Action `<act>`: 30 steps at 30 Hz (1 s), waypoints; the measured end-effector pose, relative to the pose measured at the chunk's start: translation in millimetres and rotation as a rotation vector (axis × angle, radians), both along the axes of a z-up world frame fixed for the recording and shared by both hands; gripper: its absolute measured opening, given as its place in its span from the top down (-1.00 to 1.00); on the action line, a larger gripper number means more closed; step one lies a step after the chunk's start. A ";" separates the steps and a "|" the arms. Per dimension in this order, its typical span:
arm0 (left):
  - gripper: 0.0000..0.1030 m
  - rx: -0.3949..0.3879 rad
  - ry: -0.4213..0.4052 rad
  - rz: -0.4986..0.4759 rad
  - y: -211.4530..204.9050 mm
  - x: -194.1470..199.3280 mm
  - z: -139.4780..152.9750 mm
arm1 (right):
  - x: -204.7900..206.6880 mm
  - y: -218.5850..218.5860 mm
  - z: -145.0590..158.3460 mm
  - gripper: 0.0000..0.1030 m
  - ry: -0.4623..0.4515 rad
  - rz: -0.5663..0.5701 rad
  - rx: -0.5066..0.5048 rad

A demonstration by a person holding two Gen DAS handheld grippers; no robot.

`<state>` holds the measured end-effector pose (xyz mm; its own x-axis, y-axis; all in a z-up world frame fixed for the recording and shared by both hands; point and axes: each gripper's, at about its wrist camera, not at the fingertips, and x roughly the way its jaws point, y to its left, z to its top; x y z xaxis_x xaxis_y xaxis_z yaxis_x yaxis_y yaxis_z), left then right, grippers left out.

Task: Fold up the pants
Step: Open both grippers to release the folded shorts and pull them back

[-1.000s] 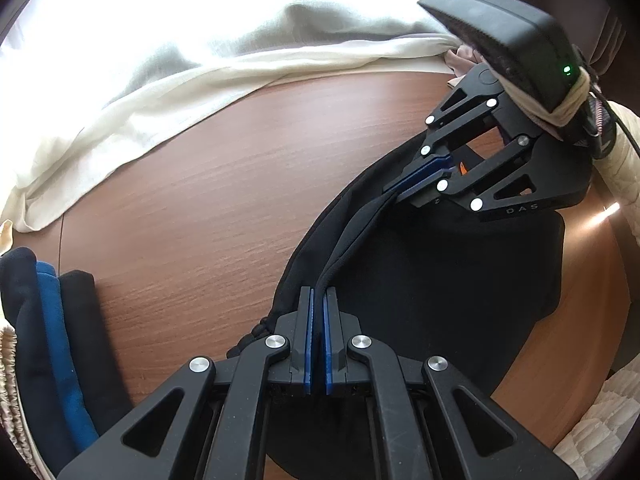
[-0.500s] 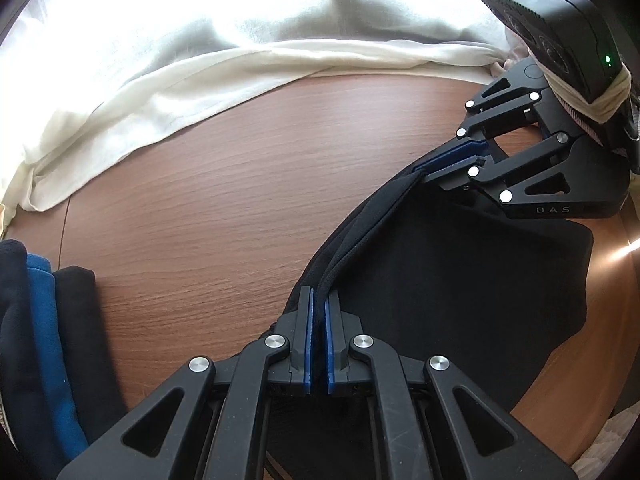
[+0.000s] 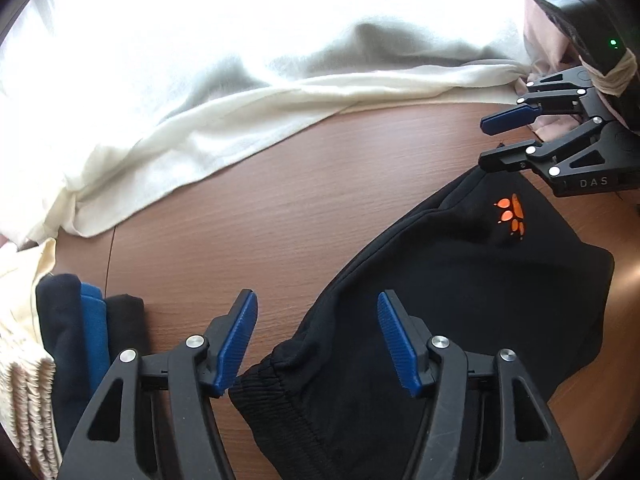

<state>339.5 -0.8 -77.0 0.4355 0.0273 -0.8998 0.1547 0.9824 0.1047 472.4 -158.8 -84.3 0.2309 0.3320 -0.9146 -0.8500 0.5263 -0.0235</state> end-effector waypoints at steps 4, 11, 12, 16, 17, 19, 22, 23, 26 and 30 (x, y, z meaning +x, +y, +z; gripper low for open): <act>-0.20 -0.020 -0.036 -0.030 -17.1 -3.9 14.6 | -6.3 -10.8 2.1 0.20 -0.010 -0.033 0.020; -0.20 -0.032 -0.072 -0.001 -46.1 -24.9 5.1 | -9.0 -57.2 6.3 0.20 -0.018 -0.258 0.170; -0.20 -0.043 -0.066 0.004 -49.3 -25.7 1.0 | -9.0 -61.5 3.9 0.20 -0.019 -0.288 0.187; -0.19 -0.054 -0.043 0.040 -55.0 -25.8 -15.4 | -5.2 -68.0 -14.7 0.20 0.037 -0.377 0.221; -0.19 -0.055 -0.035 0.049 -54.6 -24.2 -18.7 | -3.8 -62.7 -20.6 0.20 0.052 -0.393 0.220; -0.19 -0.048 -0.032 0.069 -52.3 -21.5 -23.2 | 0.9 -63.3 -27.3 0.20 0.067 -0.421 0.215; -0.19 -0.011 -0.047 0.096 -48.3 -18.3 -25.6 | 5.1 -67.7 -35.2 0.21 0.090 -0.445 0.218; -0.19 0.000 -0.051 0.102 -46.7 -17.9 -26.0 | 6.2 -67.6 -37.1 0.21 0.100 -0.446 0.217; -0.19 0.020 -0.053 0.123 -41.1 -16.1 -27.8 | 7.5 -64.0 -44.3 0.22 0.123 -0.452 0.209; -0.20 0.037 -0.039 0.135 -36.0 -15.5 -34.4 | 7.7 -62.4 -48.4 0.40 0.131 -0.465 0.214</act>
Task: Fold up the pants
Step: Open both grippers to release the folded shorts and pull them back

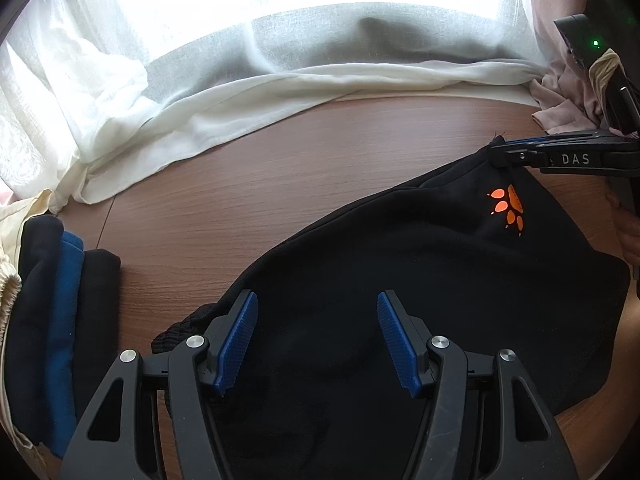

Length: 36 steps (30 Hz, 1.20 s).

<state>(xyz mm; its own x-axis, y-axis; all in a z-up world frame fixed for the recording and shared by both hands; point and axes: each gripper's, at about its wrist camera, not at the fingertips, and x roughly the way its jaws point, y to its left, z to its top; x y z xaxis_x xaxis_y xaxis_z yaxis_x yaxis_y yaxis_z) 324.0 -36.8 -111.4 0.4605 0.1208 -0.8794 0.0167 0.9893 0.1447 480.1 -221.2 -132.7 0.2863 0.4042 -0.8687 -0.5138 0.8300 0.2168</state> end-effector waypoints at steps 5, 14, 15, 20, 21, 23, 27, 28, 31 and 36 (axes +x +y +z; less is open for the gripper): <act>-0.20 0.010 0.007 -0.001 -0.6 0.4 -4.5 | -5.8 1.1 8.8 0.81 -0.044 0.002 -0.009; -0.24 0.027 0.007 -0.022 -8.5 5.5 -8.2 | 4.1 -1.2 25.2 0.82 -0.163 -0.034 -0.091; -0.24 0.029 0.006 -0.024 -8.6 6.7 -8.2 | 6.4 -0.9 21.5 0.82 -0.159 -0.036 -0.103; -0.24 0.020 -0.016 -0.005 -3.4 10.6 -2.7 | 13.8 -2.1 9.8 0.63 -0.136 -0.068 -0.118; -0.24 0.016 -0.026 0.002 -2.7 9.6 0.7 | 13.2 -2.8 11.8 0.53 -0.145 -0.088 -0.134; -0.24 0.009 -0.041 0.017 -0.8 8.5 7.3 | 7.0 -5.2 22.8 0.32 -0.209 -0.120 -0.160; -0.25 0.004 -0.087 0.016 -3.1 -1.1 23.5 | -13.0 -17.2 50.9 0.32 -0.285 -0.167 -0.157; -0.25 0.003 -0.098 0.012 -4.0 -3.7 27.9 | -18.3 -21.4 56.9 0.31 -0.291 -0.178 -0.145; -0.28 -0.011 -0.134 -0.005 -7.7 -14.1 42.2 | -39.8 -34.7 74.7 0.14 -0.309 -0.209 -0.113; -0.35 -0.019 -0.186 -0.023 -15.9 -34.7 59.9 | -76.8 -54.0 91.4 0.14 -0.308 -0.253 -0.076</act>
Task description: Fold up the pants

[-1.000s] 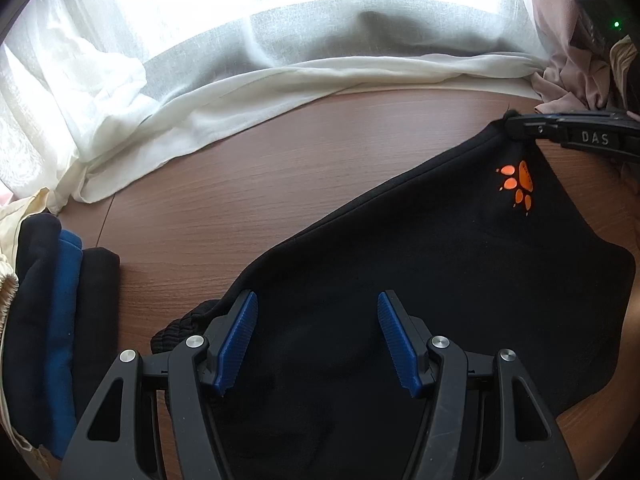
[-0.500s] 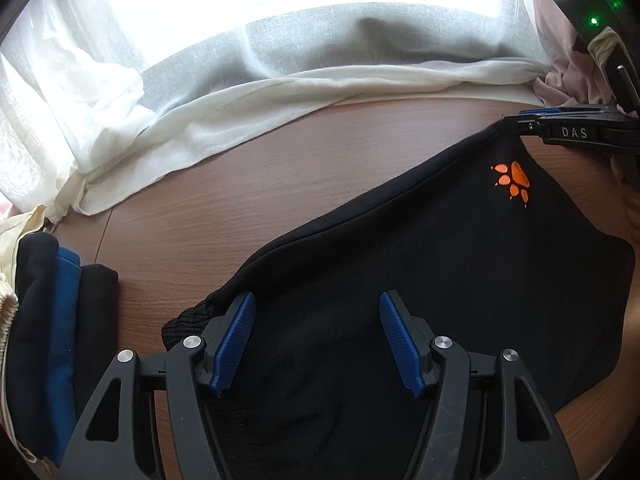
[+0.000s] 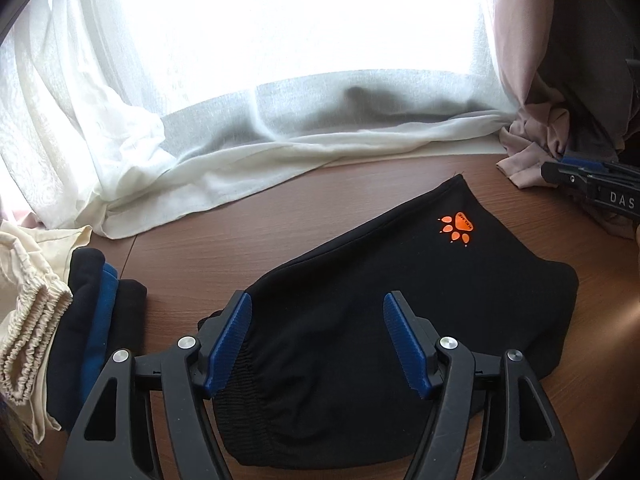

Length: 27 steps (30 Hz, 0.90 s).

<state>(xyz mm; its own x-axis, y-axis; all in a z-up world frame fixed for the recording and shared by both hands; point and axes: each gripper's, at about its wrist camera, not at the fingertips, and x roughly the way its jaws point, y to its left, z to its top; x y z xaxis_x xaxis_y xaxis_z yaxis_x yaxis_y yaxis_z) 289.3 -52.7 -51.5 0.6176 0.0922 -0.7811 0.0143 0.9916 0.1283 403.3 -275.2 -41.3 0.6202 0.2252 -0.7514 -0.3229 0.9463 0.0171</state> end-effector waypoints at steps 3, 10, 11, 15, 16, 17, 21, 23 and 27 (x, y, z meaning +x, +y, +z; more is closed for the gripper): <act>-0.36 0.010 -0.010 -0.003 -5.8 -14.9 3.2 | -24.8 -12.2 1.8 0.14 0.021 -0.022 0.035; -0.36 -0.007 0.020 -0.002 -13.7 -53.2 -4.4 | -81.4 -25.9 -10.7 0.13 0.113 -0.026 0.079; -0.36 -0.011 0.027 -0.002 -14.5 -57.8 -6.7 | -89.3 -25.8 -14.3 0.13 0.127 -0.012 0.077; -0.36 0.002 0.077 0.003 -15.9 -74.0 -19.6 | -112.9 -23.8 -26.8 0.14 0.185 0.039 0.064; -0.36 0.010 0.087 0.007 -15.5 -77.5 -23.1 | -117.7 -23.5 -30.9 0.14 0.204 0.047 0.065; -0.36 0.016 0.098 0.011 -14.7 -81.6 -26.4 | -122.3 -22.8 -35.3 0.14 0.229 0.062 0.071; -0.36 0.020 0.151 0.029 -12.7 -93.9 -38.5 | -135.3 -16.1 -51.6 0.14 0.286 0.128 0.050; -0.36 0.025 0.165 0.039 -12.8 -96.4 -43.0 | -138.0 -14.1 -59.1 0.14 0.309 0.163 0.058; -0.36 0.035 0.175 0.063 -12.1 -95.8 -47.5 | -135.8 -11.4 -72.8 0.14 0.345 0.204 0.051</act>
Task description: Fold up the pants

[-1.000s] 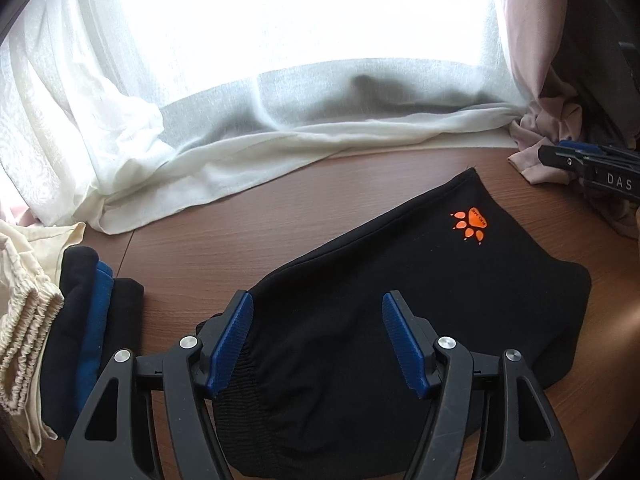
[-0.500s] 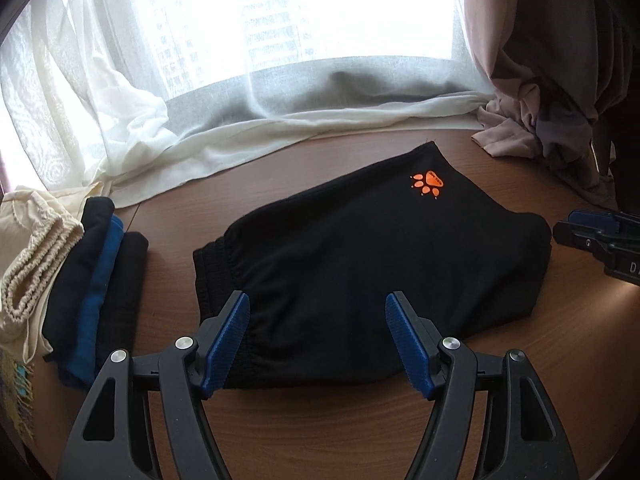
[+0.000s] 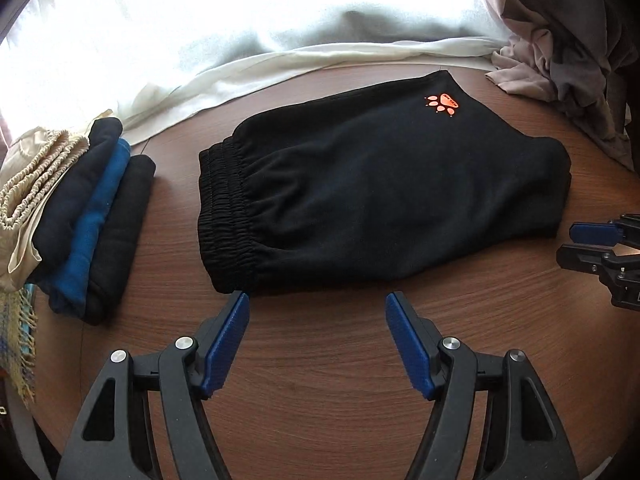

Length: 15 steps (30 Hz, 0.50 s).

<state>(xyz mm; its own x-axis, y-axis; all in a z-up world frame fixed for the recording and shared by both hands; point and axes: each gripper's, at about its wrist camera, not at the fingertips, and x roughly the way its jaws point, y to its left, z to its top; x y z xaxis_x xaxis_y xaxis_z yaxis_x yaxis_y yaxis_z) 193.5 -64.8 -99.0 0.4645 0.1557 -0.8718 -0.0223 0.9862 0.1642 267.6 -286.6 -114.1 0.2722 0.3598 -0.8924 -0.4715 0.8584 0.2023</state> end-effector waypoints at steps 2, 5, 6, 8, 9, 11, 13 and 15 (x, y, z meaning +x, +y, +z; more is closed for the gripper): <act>-0.36 0.006 -0.006 0.003 -0.5 2.2 0.8 | 1.5 0.6 -2.9 0.14 0.007 0.013 0.013; -0.36 0.009 -0.024 0.006 0.1 7.8 3.0 | 5.9 1.5 -3.3 0.14 0.004 0.028 0.029; -0.36 0.013 -0.028 0.003 0.2 10.6 2.6 | 7.3 2.2 -4.0 0.14 0.007 0.032 0.033; -0.36 0.034 -0.043 -0.003 0.0 16.4 2.9 | 11.2 2.8 -3.3 0.14 0.008 0.034 0.046; -0.36 0.043 -0.050 -0.005 0.4 19.2 3.0 | 13.2 2.8 -3.8 0.14 0.018 0.033 0.054; -0.36 0.061 -0.064 -0.014 0.3 27.6 2.0 | 17.2 1.6 -5.2 0.14 0.032 0.026 0.070; -0.36 0.079 -0.066 -0.015 -0.1 34.3 -0.4 | 20.6 2.6 -7.7 0.14 0.028 0.028 0.061; -0.36 0.084 -0.066 -0.008 2.7 40.5 -2.9 | 23.7 4.5 -7.3 0.14 0.027 0.030 0.070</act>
